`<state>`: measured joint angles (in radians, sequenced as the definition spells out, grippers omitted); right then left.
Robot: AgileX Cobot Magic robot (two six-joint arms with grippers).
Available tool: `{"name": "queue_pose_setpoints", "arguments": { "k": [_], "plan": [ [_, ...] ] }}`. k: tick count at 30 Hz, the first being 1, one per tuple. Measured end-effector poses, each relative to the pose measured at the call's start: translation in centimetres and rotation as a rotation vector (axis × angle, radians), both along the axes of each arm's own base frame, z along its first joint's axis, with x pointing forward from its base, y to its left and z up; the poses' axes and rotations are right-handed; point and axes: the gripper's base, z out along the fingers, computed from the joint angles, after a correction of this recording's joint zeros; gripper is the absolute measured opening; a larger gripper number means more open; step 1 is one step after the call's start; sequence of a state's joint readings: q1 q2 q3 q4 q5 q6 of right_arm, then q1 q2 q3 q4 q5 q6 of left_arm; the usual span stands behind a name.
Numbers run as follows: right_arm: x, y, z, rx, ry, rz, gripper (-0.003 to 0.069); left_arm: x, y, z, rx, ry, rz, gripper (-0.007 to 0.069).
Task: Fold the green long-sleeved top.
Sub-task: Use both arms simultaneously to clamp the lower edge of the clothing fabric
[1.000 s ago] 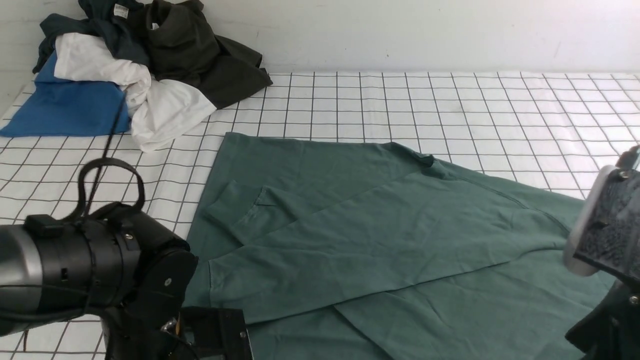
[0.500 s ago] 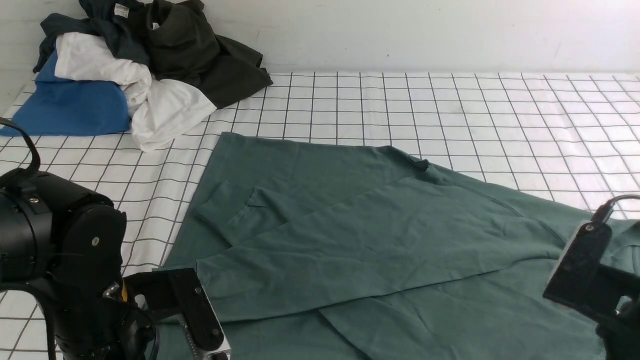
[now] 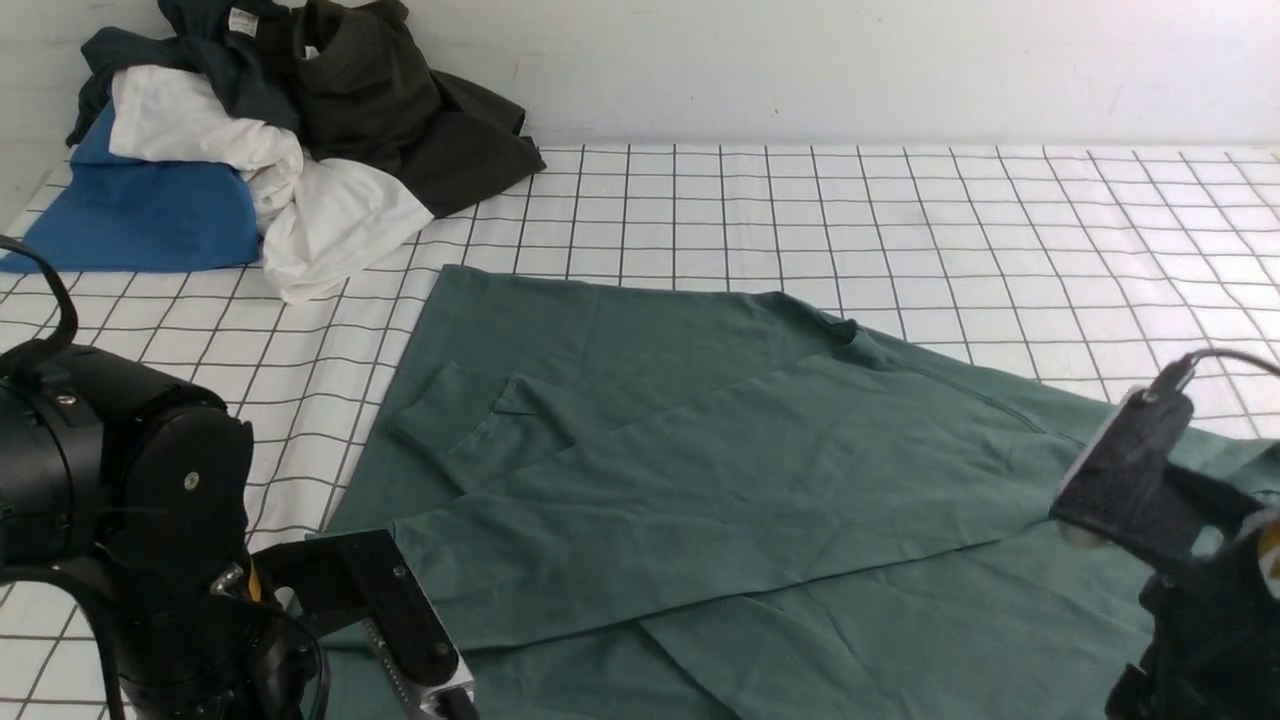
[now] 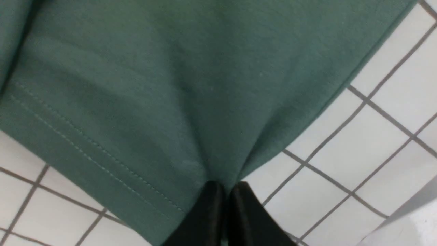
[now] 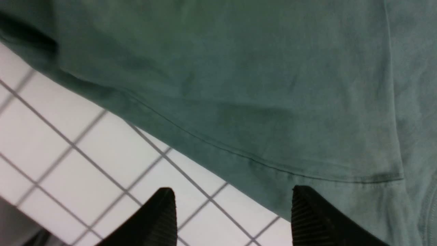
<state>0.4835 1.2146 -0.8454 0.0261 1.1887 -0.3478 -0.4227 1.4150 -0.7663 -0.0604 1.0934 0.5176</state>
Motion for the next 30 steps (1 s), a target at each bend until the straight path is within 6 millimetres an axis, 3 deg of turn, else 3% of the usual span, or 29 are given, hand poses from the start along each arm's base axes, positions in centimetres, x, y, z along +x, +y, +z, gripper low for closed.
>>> {"name": "queue_pose_setpoints", "arguments": {
  "k": [7, 12, 16, 24, 30],
  "plan": [
    [-0.3, 1.2, 1.5, 0.14, 0.051, -0.041, 0.0425, -0.2, 0.4, -0.4, 0.035, 0.005, 0.041, 0.0107],
    [-0.6, 1.4, 1.8, 0.174, 0.058, -0.053, 0.0425, -1.7, 1.2, -2.4, 0.074, 0.043, 0.031, 0.0279],
    [-1.3, 1.2, 2.6, 0.208, 0.033, -0.054, 0.0425, -2.0, 2.0, -3.1, 0.13, 0.024, 0.017, 0.037],
    [-3.2, 1.1, 4.3, 0.242, -0.036, 0.009, 0.0425, -1.1, 2.0, -3.4, 0.142, -0.058, 0.123, 0.0395],
    [-4.1, 0.3, 5.2, 0.237, -0.1, 0.027, 0.0425, -1.0, 1.6, -5.1, 0.18, 0.014, 0.382, 0.0395]
  ]
}}
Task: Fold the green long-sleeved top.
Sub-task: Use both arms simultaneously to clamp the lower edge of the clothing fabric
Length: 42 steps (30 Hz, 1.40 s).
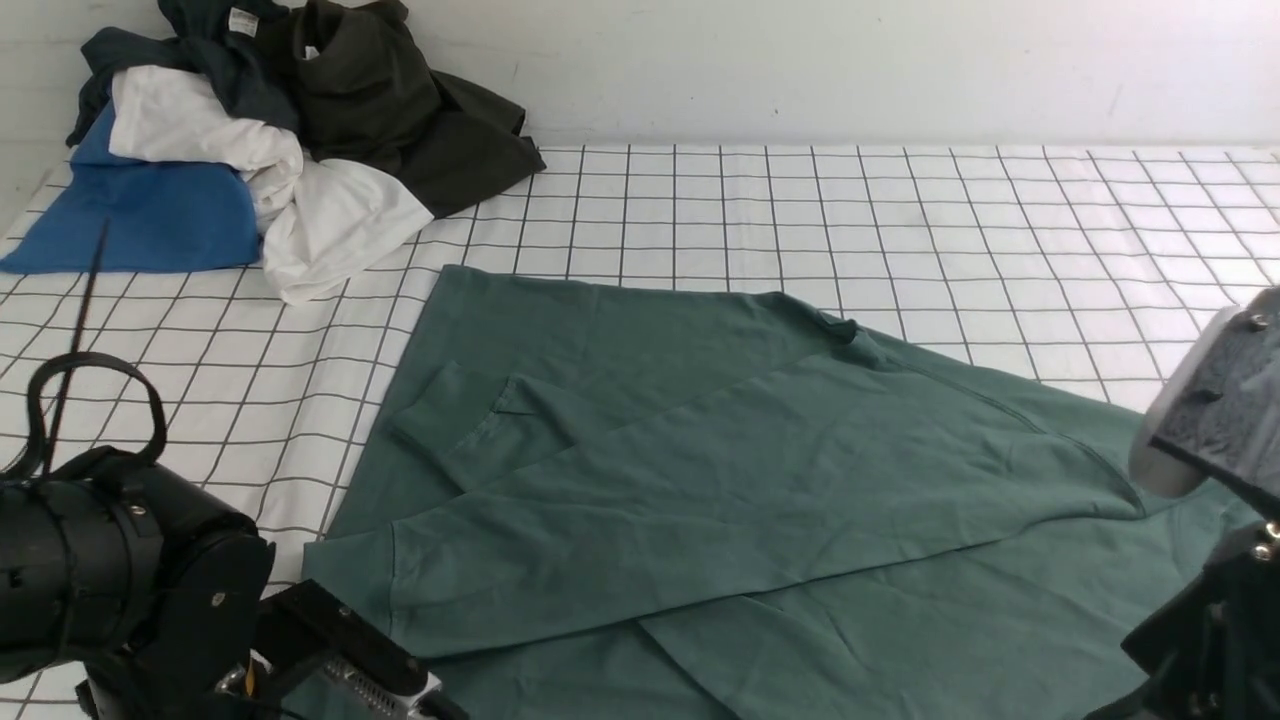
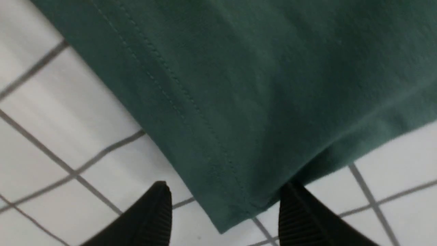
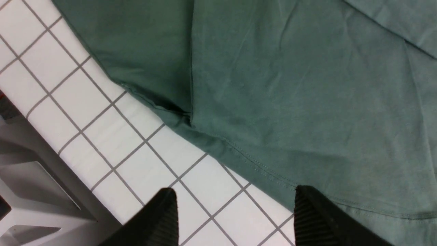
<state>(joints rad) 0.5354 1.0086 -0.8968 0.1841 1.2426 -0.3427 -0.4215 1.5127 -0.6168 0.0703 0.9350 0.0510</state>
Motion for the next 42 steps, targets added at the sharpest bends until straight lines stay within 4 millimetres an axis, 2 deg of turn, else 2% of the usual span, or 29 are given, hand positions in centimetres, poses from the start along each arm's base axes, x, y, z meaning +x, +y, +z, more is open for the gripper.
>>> {"name": "queue_pose_setpoints", "arguments": {
  "k": [1, 3, 8, 23, 29, 30, 32, 34, 37, 42],
  "plan": [
    [-0.2, -0.1, 0.2, 0.006, -0.011, 0.0, 0.0425, 0.0, -0.1, -0.3, 0.012, 0.0, 0.093, 0.0395],
    [-0.3, -0.2, 0.3, 0.01, -0.017, 0.0, 0.0425, 0.0, -0.2, -0.3, 0.01, -0.006, 0.154, 0.0395],
    [-0.4, -0.3, 0.4, 0.011, -0.019, 0.0, 0.0425, 0.2, -0.6, -0.2, -0.034, -0.035, 0.217, 0.0395],
    [-0.4, -0.3, 0.4, 0.01, -0.018, 0.001, 0.0425, 0.4, -0.5, -0.3, -0.046, -0.036, 0.05, 0.0386],
    [-0.4, -0.3, 0.4, 0.01, -0.018, 0.001, 0.0425, 0.6, -0.8, -0.8, -0.043, 0.018, 0.062, 0.0227],
    [-0.4, -0.3, 0.4, 0.01, -0.018, 0.001, 0.0425, 0.6, -0.9, -0.8, -0.042, 0.03, 0.066, 0.016],
    [-0.4, -0.3, 0.4, 0.01, -0.018, 0.001, 0.0425, 0.6, -0.9, -0.7, -0.047, 0.034, 0.071, 0.0075],
    [-0.4, -0.3, 0.4, 0.007, -0.02, 0.001, 0.0425, 0.6, -0.9, -0.5, -0.045, 0.026, 0.065, 0.0026],
    [-0.4, -0.3, 0.4, 0.001, -0.023, 0.001, 0.0425, 0.6, -0.7, 0.1, -0.037, 0.013, 0.051, 0.0005],
    [-0.3, -0.5, 0.3, -0.025, -0.037, 0.001, 0.0425, 0.9, -0.7, 3.5, -0.064, -0.083, 0.013, 0.0002]
  ]
}}
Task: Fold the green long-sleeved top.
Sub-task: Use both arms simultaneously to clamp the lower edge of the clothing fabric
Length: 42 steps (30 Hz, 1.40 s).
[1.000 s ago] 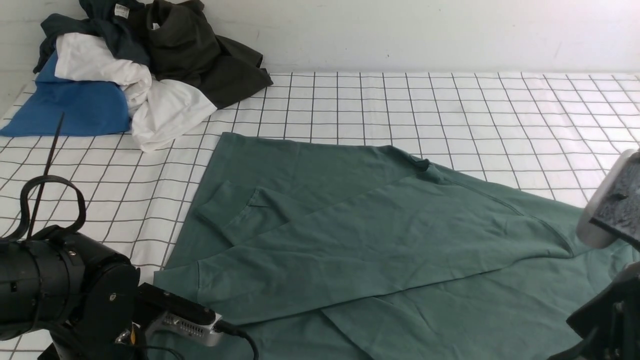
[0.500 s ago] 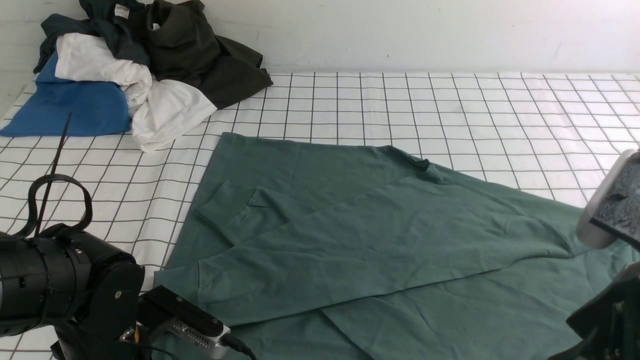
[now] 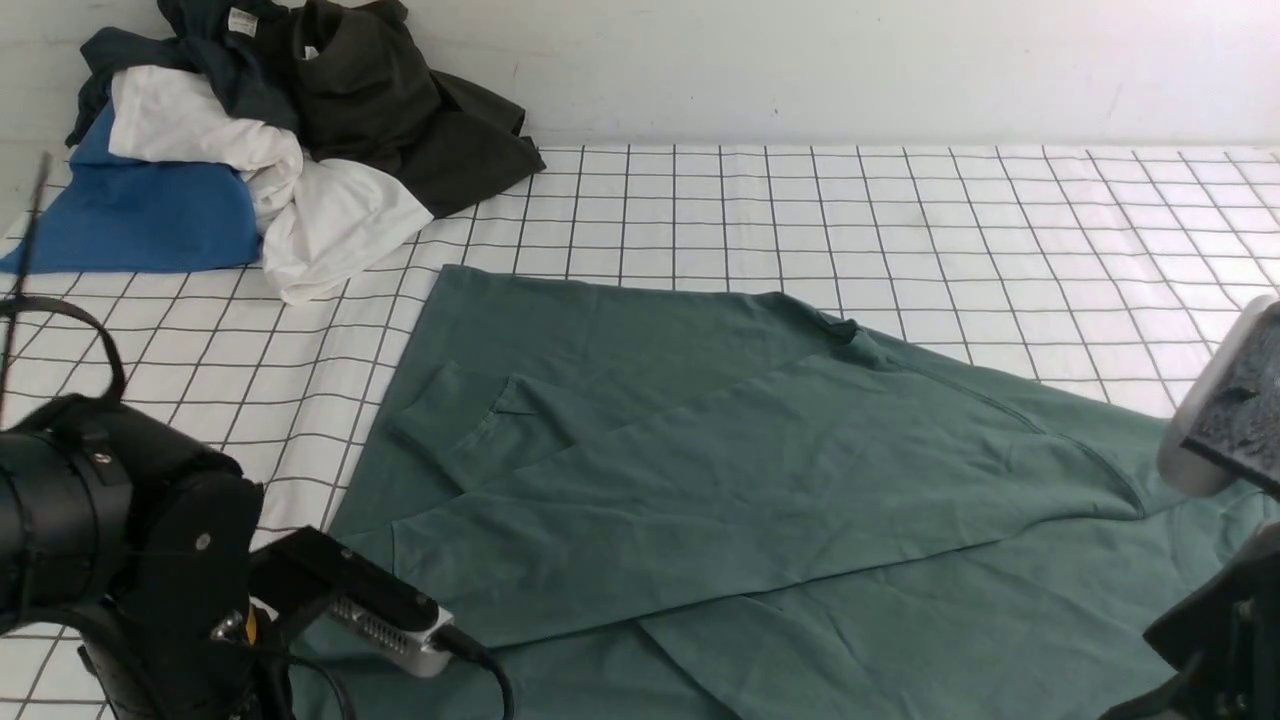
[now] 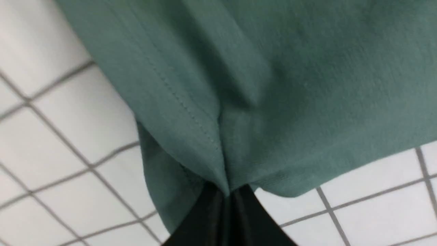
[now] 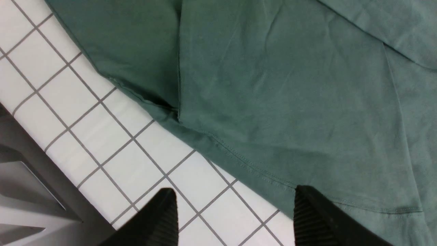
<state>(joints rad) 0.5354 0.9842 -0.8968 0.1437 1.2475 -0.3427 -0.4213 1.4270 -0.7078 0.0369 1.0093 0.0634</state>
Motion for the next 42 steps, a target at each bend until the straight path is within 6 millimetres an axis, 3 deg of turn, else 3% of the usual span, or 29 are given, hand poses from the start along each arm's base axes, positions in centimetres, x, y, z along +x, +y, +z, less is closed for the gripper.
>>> {"name": "queue_pose_setpoints", "arguments": {
  "k": [4, 8, 14, 17, 25, 34, 38, 42],
  "plan": [
    [0.3, -0.4, -0.1, -0.04, -0.015, -0.048, 0.0425, 0.4, -0.1, 1.4, -0.011, -0.036, -0.04, 0.0002],
    [1.0, -1.0, -1.1, -0.121, -0.014, -0.127, 0.0425, 0.5, -0.2, 1.5, -0.012, -0.037, -0.054, 0.0002],
    [2.0, -3.2, -7.9, -0.297, 0.206, -0.331, 0.0425, 0.6, -0.2, 1.4, -0.017, -0.048, -0.055, 0.0002],
    [2.5, -3.7, -9.9, -0.327, 0.235, -0.365, 0.0425, 0.7, -0.2, 1.4, -0.02, -0.057, -0.057, 0.0002],
    [5.2, -3.6, -13.1, -0.468, 0.227, -0.284, 0.0425, 0.9, -0.3, 1.4, -0.031, -0.08, -0.059, 0.0002],
    [6.8, -2.9, -16.9, -0.539, 0.312, -0.107, 0.0421, 1.1, -0.4, 1.5, -0.04, -0.1, -0.061, 0.0002],
    [6.8, -2.8, -16.9, -0.54, 0.323, -0.105, 0.0343, 1.1, -0.4, 1.5, -0.042, -0.1, -0.061, 0.0002],
    [6.8, -2.9, -16.8, -0.545, 0.314, -0.103, 0.0159, 1.1, -0.5, 1.5, -0.044, -0.1, -0.059, 0.0002]
  ]
}}
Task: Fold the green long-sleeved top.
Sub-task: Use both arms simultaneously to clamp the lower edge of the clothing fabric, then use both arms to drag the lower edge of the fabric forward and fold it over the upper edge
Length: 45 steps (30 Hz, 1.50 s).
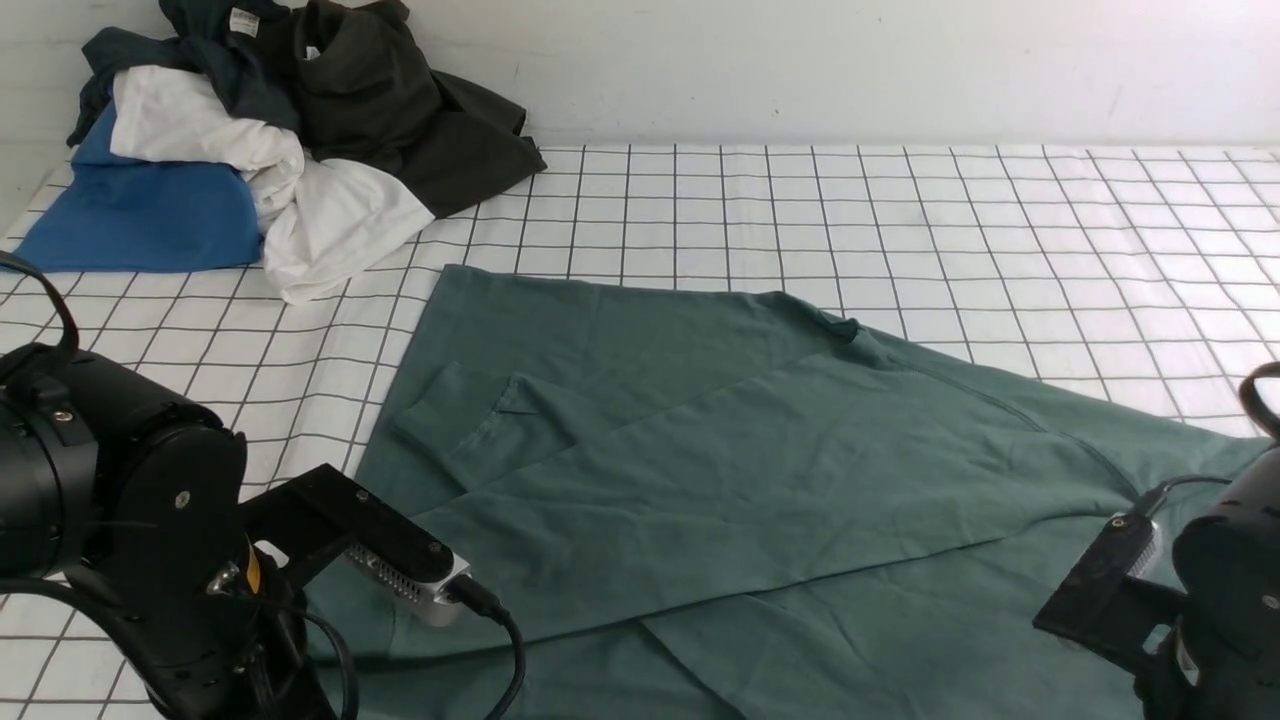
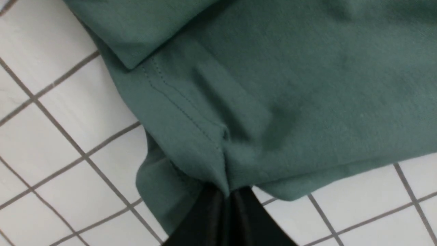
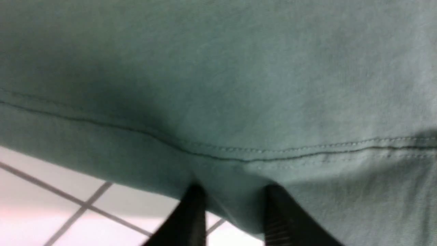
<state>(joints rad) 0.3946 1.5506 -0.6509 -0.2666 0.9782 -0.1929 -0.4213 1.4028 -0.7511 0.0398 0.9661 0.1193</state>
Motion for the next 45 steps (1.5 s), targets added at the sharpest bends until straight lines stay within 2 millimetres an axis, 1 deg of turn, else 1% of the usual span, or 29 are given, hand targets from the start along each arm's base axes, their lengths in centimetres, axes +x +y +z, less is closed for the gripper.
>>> {"name": "queue_pose_setpoints", "arguments": {
  "k": [1, 3, 4, 7, 8, 10, 12, 13, 14, 16, 18, 21, 23, 24, 25, 27, 28, 29, 31, 32, 33, 34, 36, 37, 38, 40, 41, 44, 45],
  "plan": [
    [0.0, -0.1, 0.2, -0.003, -0.009, 0.006, 0.009, 0.0, 0.0, 0.0, -0.001, -0.003, 0.0, 0.0002],
    [-0.1, -0.2, 0.7, -0.004, -0.03, 0.01, 0.0026, 0.1, 0.0, 0.0, -0.003, -0.007, 0.0, 0.0002],
    [-0.2, -0.3, 1.0, -0.004, -0.043, 0.012, 0.0011, 0.1, 0.0, 0.0, -0.005, -0.011, 0.0, 0.0002],
    [-0.5, -0.6, 2.5, -0.007, -0.094, 0.022, -0.0008, 0.2, -0.1, 0.0, -0.011, -0.023, -0.001, 0.0002],
    [-0.6, -0.7, 2.6, -0.009, -0.097, 0.024, -0.0008, 0.2, -0.1, 0.0, -0.011, -0.023, -0.001, 0.0002],
    [-0.7, -0.9, 3.9, -0.015, -0.129, 0.022, -0.0008, 0.4, -0.2, 0.2, -0.014, -0.031, -0.001, 0.0002],
    [-0.2, -0.9, 5.6, -0.021, -0.168, 0.017, -0.0008, 0.9, -0.3, 0.9, -0.011, -0.053, -0.008, 0.0002],
    [0.1, -0.8, 6.2, -0.025, -0.181, 0.017, -0.0008, 1.2, -0.4, 1.5, -0.01, -0.068, -0.01, 0.0002],
    [0.2, -0.8, 6.4, -0.026, -0.185, 0.018, -0.0008, 1.2, -0.4, 1.5, -0.009, -0.066, -0.01, 0.0002],
    [1.4, -0.5, 8.5, -0.019, -0.236, 0.021, -0.0008, 2.4, -0.5, 3.2, -0.014, -0.12, -0.006, 0.0002],
    [2.7, -0.3, 10.6, 0.007, -0.287, 0.021, -0.0008, 3.9, -0.1, 5.0, -0.028, -0.181, 0.026, 0.0004],
    [4.7, -0.5, 12.8, 0.063, -0.332, -0.016, -0.0008, 6.1, 0.9, 7.5, -0.05, -0.261, 0.089, 0.0006],
    [6.4, -1.0, 13.7, 0.105, -0.338, -0.053, -0.0008, 7.8, 1.6, 9.0, -0.058, -0.306, 0.123, 0.0006],
    [7.4, -1.3, 14.0, 0.127, -0.337, -0.074, -0.0008, 8.6, 2.1, 9.5, -0.058, -0.322, 0.139, 0.0006],
    [7.9, -1.5, 13.9, 0.138, -0.33, -0.088, -0.0008, 9.4, 2.4, 10.0, -0.058, -0.335, 0.147, 0.0006],
    [10.3, -1.9, 14.0, 0.183, -0.328, -0.132, -0.0008, 11.6, 2.9, 11.0, -0.063, -0.373, 0.167, 0.0006],
    [10.5, -2.0, 14.0, 0.19, -0.328, -0.139, -0.0008, 12.0, 3.0, 11.1, -0.065, -0.379, 0.17, 0.0006],
    [11.8, -2.2, 14.2, 0.21, -0.337, -0.161, -0.0008, 13.3, 3.2, 11.5, -0.072, -0.393, 0.181, 0.0006],
    [13.8, -2.4, 13.8, 0.226, -0.337, -0.189, -0.0008, 15.2, 3.4, 11.7, -0.084, -0.407, 0.197, 0.0006],
    [15.0, -2.6, 13.9, 0.232, -0.348, -0.201, -0.0008, 16.7, 3.5, 11.7, -0.094, -0.416, 0.205, 0.0006],
    [16.2, -2.8, 13.7, 0.234, -0.349, -0.213, -0.0008, 17.6, 3.6, 11.6, -0.1, -0.415, 0.207, 0.0006],
    [16.3, -2.8, 13.4, 0.232, -0.341, -0.215, -0.0008, 17.8, 3.6, 11.6, -0.1, -0.415, 0.207, 0.0006],
    [18.9, -3.2, 12.6, 0.234, -0.332, -0.236, -0.0008, 20.2, 3.8, 11.0, -0.119, -0.406, 0.211, 0.0006],
    [19.0, -3.3, 12.8, 0.236, -0.34, -0.236, -0.0008, 20.4, 3.7, 10.9, -0.121, -0.406, 0.212, 0.0006],
    [20.3, -3.5, 12.1, 0.238, -0.333, -0.245, -0.0008, 21.8, 3.7, 10.1, -0.126, -0.393, 0.21, 0.0006],
    [21.7, -3.7, 11.6, 0.241, -0.339, -0.242, -0.0008, 23.0, 3.8, 9.7, -0.13, -0.391, 0.202, 0.0006],
    [22.5, -3.8, 11.4, 0.24, -0.347, -0.236, -0.0008, 24.1, 3.8, 9.1, -0.131, -0.389, 0.203, 0.0006],
    [24.2, -3.9, 11.6, 0.237, -0.372, -0.185, -0.0008, 25.8, 3.7, 8.0, -0.13, -0.391, 0.2, 0.0006],
    [24.2, -3.9, 11.4, 0.236, -0.368, -0.182, -0.0008, 25.9, 3.6, 7.9, -0.13, -0.391, 0.2, 0.0006]
  ]
}}
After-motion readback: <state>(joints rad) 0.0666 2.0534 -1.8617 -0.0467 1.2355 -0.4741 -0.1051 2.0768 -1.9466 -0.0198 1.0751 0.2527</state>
